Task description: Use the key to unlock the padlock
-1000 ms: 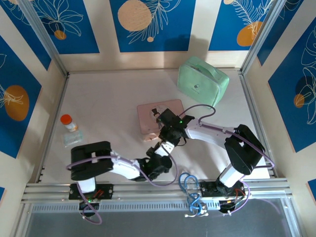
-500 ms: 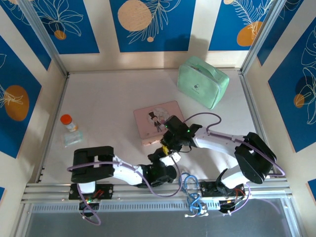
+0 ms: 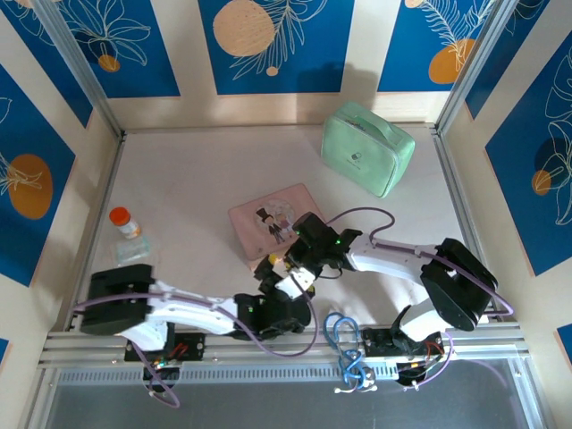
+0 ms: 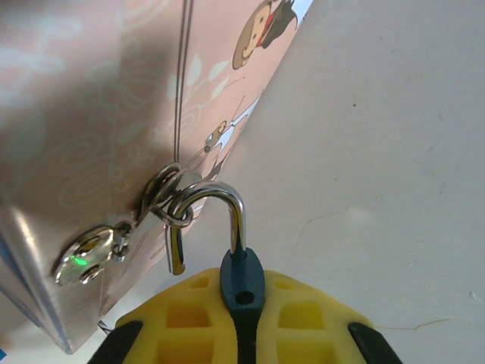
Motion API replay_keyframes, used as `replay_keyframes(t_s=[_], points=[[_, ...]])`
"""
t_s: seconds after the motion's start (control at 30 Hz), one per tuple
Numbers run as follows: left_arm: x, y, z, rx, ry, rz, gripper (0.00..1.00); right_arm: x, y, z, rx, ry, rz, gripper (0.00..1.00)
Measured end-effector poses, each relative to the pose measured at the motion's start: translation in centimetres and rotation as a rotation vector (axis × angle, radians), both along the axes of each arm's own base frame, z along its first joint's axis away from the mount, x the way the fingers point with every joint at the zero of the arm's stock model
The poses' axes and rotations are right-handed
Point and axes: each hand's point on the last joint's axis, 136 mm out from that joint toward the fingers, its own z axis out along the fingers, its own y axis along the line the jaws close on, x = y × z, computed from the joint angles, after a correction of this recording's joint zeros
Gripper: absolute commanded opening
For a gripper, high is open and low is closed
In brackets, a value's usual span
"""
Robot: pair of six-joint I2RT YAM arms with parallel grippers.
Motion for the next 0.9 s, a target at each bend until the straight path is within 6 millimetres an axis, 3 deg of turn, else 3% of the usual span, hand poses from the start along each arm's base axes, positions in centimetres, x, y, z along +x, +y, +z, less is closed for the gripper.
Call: replay_keyframes(t_s=[0.13,0.27,0.37,0.57,0.77,0.9], points=[[0.3,2.3,4.1,-0.218,0.115,0.073,0.86,0.5,0.2,-0.3,-0.003,-0.049,0.038,0.0],[2.3,4.9,5.8,-0.385,0.251,0.195,0.83,1.0,0.3,-0.9,0.006,-0.133,0.078,0.0],[3.0,6.4,5.3,-0.449,0.335,0.257,0.82,1.4,0.5,-1.1,0.003,-0.176,0.102,0.0],[2.4,6.5,3.0,-0.512,0.484,0.293,0.8,1.8,1.0,-1.3,-0.016,-0.233,0.122,0.04],[2.1,6.5,0.1,-0.52,0.599,0.334,0.79,2.0,1.0,-1.4,-0.051,-0.283,0.148,0.18],[2.1,6.5,-0.6,-0.532,0.636,0.353,0.78,2.0,0.8,-1.6,-0.079,-0.316,0.188,0.32]])
